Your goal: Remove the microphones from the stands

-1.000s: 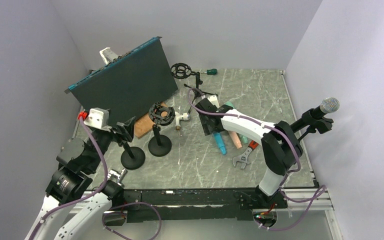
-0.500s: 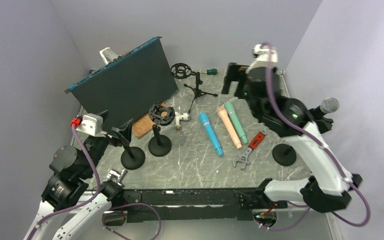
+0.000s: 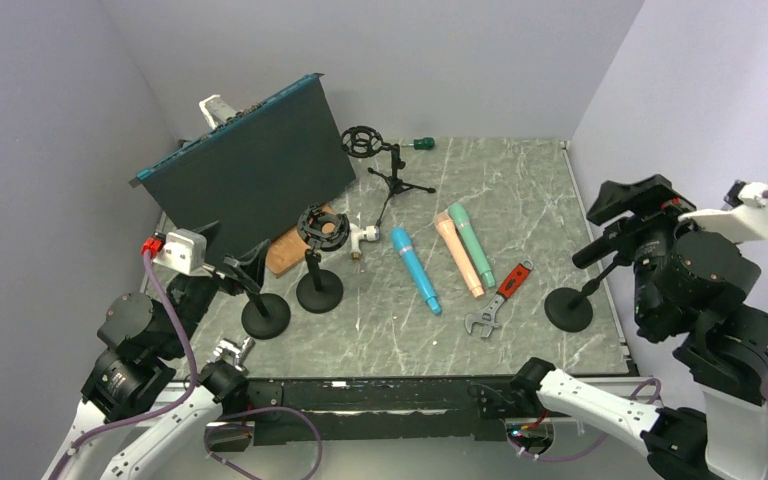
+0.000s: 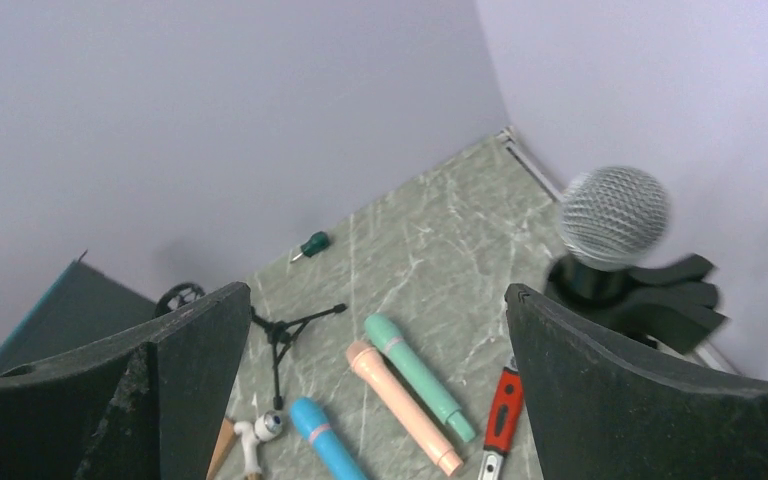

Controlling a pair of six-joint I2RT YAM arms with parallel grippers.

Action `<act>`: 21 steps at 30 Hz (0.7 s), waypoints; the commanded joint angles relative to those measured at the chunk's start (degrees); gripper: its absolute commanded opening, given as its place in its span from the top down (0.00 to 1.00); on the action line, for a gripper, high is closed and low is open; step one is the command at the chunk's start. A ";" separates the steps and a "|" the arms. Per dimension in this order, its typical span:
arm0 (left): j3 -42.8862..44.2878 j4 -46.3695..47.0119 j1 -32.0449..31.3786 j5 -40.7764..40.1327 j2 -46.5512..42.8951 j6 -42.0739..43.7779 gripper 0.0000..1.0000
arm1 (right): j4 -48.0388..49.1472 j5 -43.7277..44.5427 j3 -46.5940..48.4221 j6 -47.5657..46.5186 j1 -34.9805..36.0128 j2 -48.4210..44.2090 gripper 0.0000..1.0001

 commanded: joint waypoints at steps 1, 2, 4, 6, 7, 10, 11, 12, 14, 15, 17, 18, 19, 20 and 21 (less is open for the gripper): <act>0.01 2.07 -0.54 -0.04 -0.02 0.21 0.04 | -16.52 6.57 0.26 10.00 0.03 3.04 0.00; 0.01 2.06 -0.47 -0.04 0.03 0.20 0.05 | -20.71 7.70 0.52 13.19 0.01 4.10 0.00; 0.01 2.06 -0.52 0.09 0.38 0.20 0.05 | -26.48 9.32 -0.50 16.86 -0.28 5.86 0.00; -0.02 2.06 -0.52 0.28 0.69 0.14 0.05 | -26.59 9.54 -3.23 16.85 -1.87 6.51 0.00; -0.07 2.19 -0.48 0.40 0.85 0.06 0.05 | -26.55 9.40 -4.37 17.31 -3.05 6.64 0.00; -0.18 2.16 -0.50 0.70 1.37 0.03 0.05 | -26.50 8.89 -6.68 17.61 -6.61 7.76 0.00; -0.17 2.15 -0.51 0.61 1.50 0.03 0.05 | -26.52 8.60 -7.24 17.20 -8.39 8.41 0.00; -0.24 2.14 -0.47 0.60 1.59 0.03 0.05 | -26.53 8.42 -7.78 16.77 -10.52 9.15 0.00; -0.26 2.25 -0.49 0.57 1.69 0.03 0.05 | -26.40 8.48 -8.95 16.04 -15.07 9.84 0.00; -0.37 2.23 -0.53 0.57 1.74 0.03 0.04 | -26.26 8.81 -9.59 15.84 -17.02 9.87 0.00; -0.35 2.32 -0.50 0.64 1.70 0.03 0.04 | -23.32 9.72 -11.76 12.72 -20.97 9.42 0.00; -0.37 2.24 -0.50 0.72 1.77 -0.01 0.04 | -20.04 9.68 -13.14 9.52 -22.56 8.94 0.00; -0.35 2.23 -0.55 0.89 1.78 -0.05 0.05 | -16.26 8.89 -14.66 6.17 -24.67 8.48 0.00; -0.35 2.33 -0.51 0.96 1.84 -0.06 0.05 | -11.49 7.63 -16.09 1.94 -26.90 7.91 0.00; -0.35 2.37 -0.54 0.95 1.84 -0.06 0.05 | -5.80 6.03 -17.44 -1.54 -29.26 7.46 0.00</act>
